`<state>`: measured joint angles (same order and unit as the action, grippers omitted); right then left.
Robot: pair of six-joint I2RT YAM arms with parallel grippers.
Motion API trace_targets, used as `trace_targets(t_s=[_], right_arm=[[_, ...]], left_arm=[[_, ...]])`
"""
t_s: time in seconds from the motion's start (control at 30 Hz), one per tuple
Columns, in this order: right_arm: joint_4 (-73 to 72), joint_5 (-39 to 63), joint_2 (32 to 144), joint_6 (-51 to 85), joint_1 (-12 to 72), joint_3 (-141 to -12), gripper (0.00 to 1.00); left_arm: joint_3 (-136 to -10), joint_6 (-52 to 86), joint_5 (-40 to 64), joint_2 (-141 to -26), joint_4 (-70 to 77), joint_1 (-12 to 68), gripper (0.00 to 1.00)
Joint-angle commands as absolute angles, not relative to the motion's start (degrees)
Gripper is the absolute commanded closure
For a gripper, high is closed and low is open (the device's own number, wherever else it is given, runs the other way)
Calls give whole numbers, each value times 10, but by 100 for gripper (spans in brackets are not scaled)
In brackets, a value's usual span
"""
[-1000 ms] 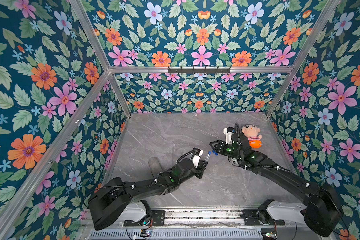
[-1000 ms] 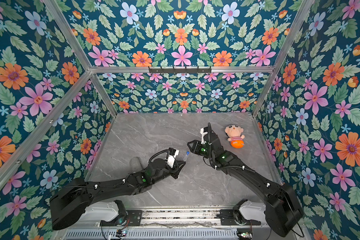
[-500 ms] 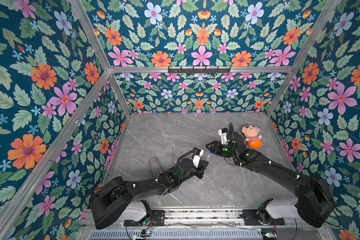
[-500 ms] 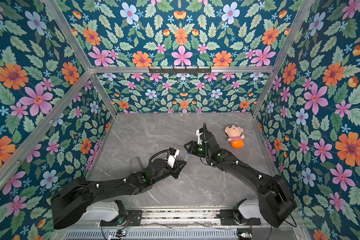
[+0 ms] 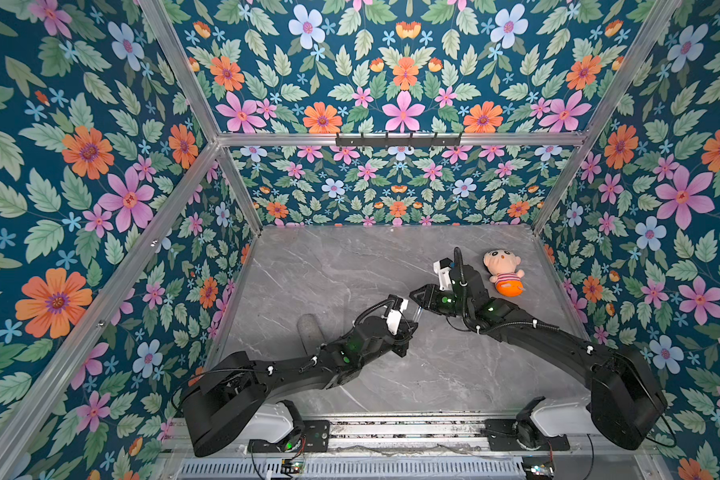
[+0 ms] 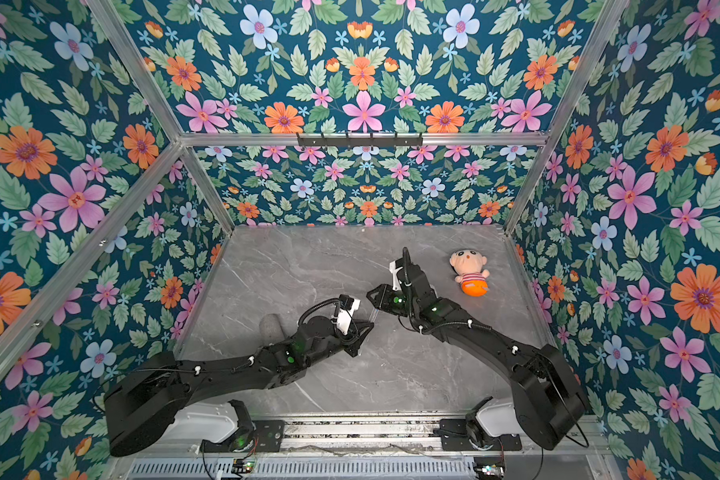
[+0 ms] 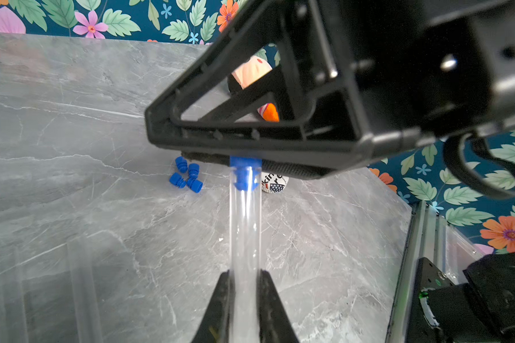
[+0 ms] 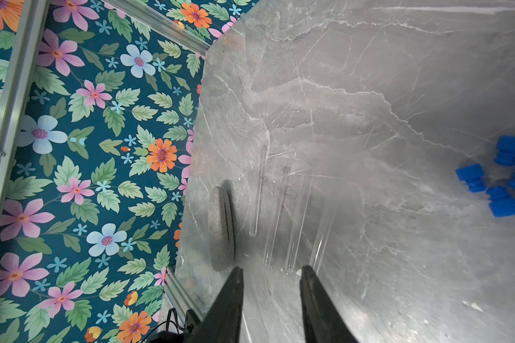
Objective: Remove stoppers from test tubes
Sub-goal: Open the stopper on the test tube.
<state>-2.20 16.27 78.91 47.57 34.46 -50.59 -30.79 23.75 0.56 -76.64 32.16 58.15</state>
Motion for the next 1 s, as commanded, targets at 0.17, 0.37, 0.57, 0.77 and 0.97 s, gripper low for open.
trace_targets(t_s=[0.17, 0.37, 0.57, 0.77, 0.97], right_arm=[[-48, 164, 793, 479, 346, -506, 74], [-49, 164, 795, 480, 346, -506, 78], [-51, 164, 797, 480, 346, -505, 81], [-52, 166, 798, 480, 346, -505, 82], [-49, 167, 798, 479, 347, -506, 80]], left_arm=[[-311, 236, 6, -770, 346, 581, 88], [-311, 236, 7, -771, 345, 580, 88], [-312, 236, 7, -770, 344, 579, 88], [-312, 236, 8, -770, 342, 578, 88], [-312, 237, 8, -770, 342, 577, 88]])
